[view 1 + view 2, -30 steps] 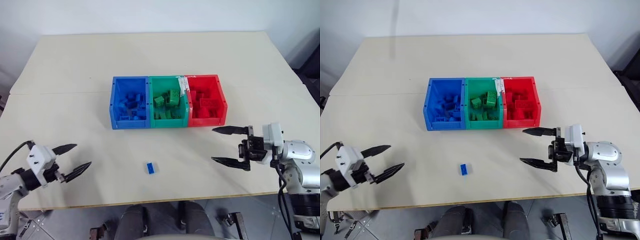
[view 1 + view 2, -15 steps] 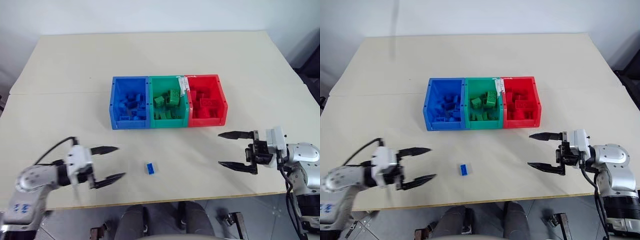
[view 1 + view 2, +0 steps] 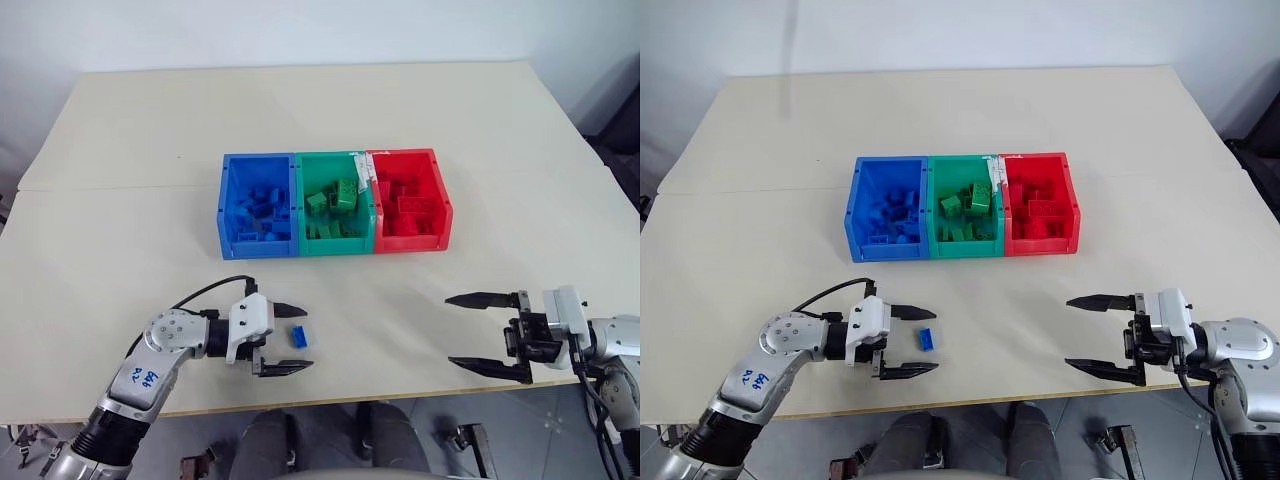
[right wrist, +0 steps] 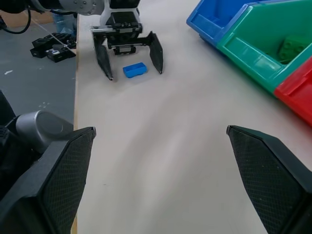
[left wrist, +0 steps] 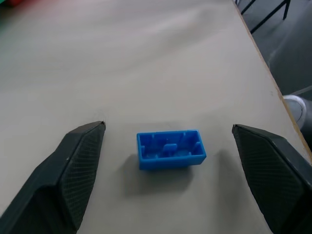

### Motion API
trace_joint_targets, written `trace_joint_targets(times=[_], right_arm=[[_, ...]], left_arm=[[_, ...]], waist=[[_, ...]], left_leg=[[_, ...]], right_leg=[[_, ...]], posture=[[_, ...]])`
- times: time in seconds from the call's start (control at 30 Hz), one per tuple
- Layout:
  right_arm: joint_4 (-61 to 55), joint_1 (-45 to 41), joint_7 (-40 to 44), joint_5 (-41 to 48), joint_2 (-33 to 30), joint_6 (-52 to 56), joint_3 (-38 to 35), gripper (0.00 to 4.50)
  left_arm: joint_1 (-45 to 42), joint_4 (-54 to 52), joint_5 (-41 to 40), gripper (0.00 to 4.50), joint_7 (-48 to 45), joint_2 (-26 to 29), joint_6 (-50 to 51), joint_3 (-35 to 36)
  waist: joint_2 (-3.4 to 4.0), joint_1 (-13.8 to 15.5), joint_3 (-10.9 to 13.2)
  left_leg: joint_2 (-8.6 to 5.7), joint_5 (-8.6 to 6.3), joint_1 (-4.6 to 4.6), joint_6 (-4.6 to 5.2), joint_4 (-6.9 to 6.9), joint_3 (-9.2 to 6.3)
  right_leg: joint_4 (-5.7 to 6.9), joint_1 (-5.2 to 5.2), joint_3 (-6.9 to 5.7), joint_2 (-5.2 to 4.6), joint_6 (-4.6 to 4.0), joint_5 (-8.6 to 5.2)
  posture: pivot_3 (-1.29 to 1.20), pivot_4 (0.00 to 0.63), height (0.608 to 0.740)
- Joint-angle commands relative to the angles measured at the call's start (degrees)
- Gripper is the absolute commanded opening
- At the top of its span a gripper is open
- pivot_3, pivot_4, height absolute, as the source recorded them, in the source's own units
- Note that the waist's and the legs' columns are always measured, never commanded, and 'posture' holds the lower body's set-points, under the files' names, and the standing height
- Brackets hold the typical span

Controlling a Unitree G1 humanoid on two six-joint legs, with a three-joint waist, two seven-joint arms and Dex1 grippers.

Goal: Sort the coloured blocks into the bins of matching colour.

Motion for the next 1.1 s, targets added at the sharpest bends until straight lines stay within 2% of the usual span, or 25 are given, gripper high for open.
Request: trace_joint_targets(times=[0.03, 0.23, 0.43, 0.6, 0.8, 0.97, 1.1], right_arm=[[-1.98, 0.46, -0.31, 0.89, -0.55, -0.15, -1.86, 4.50], [-2.11, -1.42, -0.44, 0.98, 0.37, 0.05, 0.03, 4.50], [-2.79, -5.20, -2.86, 2.00, 2.86, 1.78, 1.67, 4.50], [-4.37, -10.32, -12.21, 4.53, 7.06, 6.75, -0.17, 4.50], [-4.94, -13.09, -17.24, 2.74, 9.85, 5.57, 0.02, 4.50], [-7.38, -14.20, -18.24, 2.83, 9.93, 6.23, 0.72, 4.50], [-7.53, -14.09, -17.54, 2.75, 9.10, 6.16, 0.27, 4.50]], left_arm=[[0.38, 0.18, 0.45, 3.25, 0.15, -0.21, -0.06, -0.77], [1.28, -0.48, 0.21, 1.46, 1.07, -0.31, -0.43, -0.03], [-0.26, -0.23, -5.57, 1.46, 3.76, -2.01, -1.26, 7.97], [-9.17, 2.83, -8.53, 1.46, 12.70, -3.80, 5.37, 16.09], [-25.31, 13.82, -6.16, 1.46, 18.66, -7.31, 6.53, 16.04], [-31.55, 22.36, -1.82, 1.46, 22.45, -9.74, 4.46, 14.72], [-32.31, 23.43, -2.00, 2.72, 22.69, -10.43, 4.46, 15.29]], waist=[[0.00, -0.01, 0.00], [0.00, -0.02, 0.00], [0.00, -0.05, 0.00], [0.00, 0.20, 0.00], [-0.01, 0.83, 0.00], [-0.02, 1.02, 0.01], [-0.04, 1.01, 0.02]], left_leg=[[0.01, 0.00, 0.01, 0.00, 0.00, 0.00], [0.02, 0.00, 0.01, 0.00, 0.00, 0.00], [0.09, 0.01, 0.00, 0.00, 0.01, 0.00], [0.08, 0.04, -0.04, 0.01, 0.12, -0.07], [-0.25, 0.05, -0.11, 0.06, 0.07, -0.05], [-0.29, 0.05, -0.18, 0.06, -0.03, 0.15], [-0.25, 0.06, -0.24, 0.05, -0.04, 0.32]], right_leg=[[0.00, 0.00, 0.00, 0.00, 0.00, 0.00], [0.01, 0.00, 0.00, 0.00, 0.00, 0.00], [0.01, -0.02, 0.00, 0.01, 0.00, 0.00], [0.09, -0.01, -0.02, -0.02, -0.01, 0.02], [0.16, 0.02, -0.05, 0.03, 0.07, 0.06], [-0.01, -0.01, -0.09, 0.15, 0.09, 0.07], [-0.06, -0.03, -0.13, 0.24, 0.09, 0.07]], posture=[[0.00, 0.150, 0.740], [0.00, 0.150, 0.740], [0.00, 0.150, 0.740], [0.00, 0.150, 0.740], [0.00, 0.150, 0.740], [0.00, 0.150, 0.740], [0.00, 0.150, 0.740]])
